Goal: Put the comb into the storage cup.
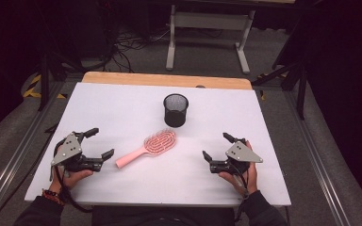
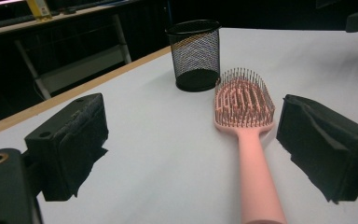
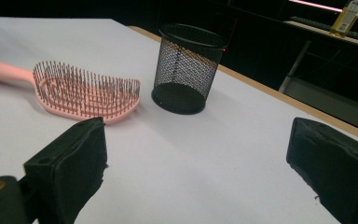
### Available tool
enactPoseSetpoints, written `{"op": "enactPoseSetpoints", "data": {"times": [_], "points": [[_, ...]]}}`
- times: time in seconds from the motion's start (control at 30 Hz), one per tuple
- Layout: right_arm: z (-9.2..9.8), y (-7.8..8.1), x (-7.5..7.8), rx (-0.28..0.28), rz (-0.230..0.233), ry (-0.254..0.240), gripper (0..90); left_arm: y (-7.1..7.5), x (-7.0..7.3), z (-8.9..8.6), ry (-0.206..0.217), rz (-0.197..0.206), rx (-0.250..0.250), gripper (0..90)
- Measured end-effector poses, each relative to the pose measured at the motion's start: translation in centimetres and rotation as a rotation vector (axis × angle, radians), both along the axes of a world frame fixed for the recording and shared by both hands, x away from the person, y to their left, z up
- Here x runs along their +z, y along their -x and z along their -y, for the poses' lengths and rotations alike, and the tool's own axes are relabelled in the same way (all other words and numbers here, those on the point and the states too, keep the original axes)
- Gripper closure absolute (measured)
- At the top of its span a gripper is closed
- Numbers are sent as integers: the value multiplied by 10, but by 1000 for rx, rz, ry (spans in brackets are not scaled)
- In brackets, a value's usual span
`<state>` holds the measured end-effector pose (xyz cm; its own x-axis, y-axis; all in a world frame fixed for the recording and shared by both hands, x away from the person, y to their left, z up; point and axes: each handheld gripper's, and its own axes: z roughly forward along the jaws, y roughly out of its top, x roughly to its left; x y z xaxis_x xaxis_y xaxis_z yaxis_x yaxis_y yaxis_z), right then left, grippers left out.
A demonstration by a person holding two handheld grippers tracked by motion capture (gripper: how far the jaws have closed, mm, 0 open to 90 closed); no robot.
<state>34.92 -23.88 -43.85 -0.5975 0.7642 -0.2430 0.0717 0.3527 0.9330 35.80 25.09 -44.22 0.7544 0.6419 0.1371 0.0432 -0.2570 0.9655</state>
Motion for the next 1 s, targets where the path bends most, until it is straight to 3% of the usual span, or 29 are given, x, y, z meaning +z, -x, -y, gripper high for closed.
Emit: {"op": "enactPoseSetpoints", "data": {"times": [0.23, 0.5, 0.57, 0.6, 0.7, 0.87, 1.0], "points": [[3, -1, 1, -1, -18, 0, 61, 2, 3, 5, -28, -13, -1, 100], [3, -3, 1, -9, -39, 7, 61, -3, 11, 9, -55, -95, 6, 108], [3, -4, 0, -8, -51, 1, 61, -7, 17, 12, -86, -129, 4, 121], [4, -5, -1, -11, -64, 2, 62, -12, 23, 16, -108, -189, 11, 121], [7, -6, -1, -16, -78, -9, 63, -19, 30, 23, -160, -255, 5, 125], [9, -9, -1, -19, -97, -15, 64, -34, 37, 48, -319, -386, -36, 129], [9, -10, -2, -15, -107, -7, 64, -44, 41, 70, -429, -462, -60, 136]]}}
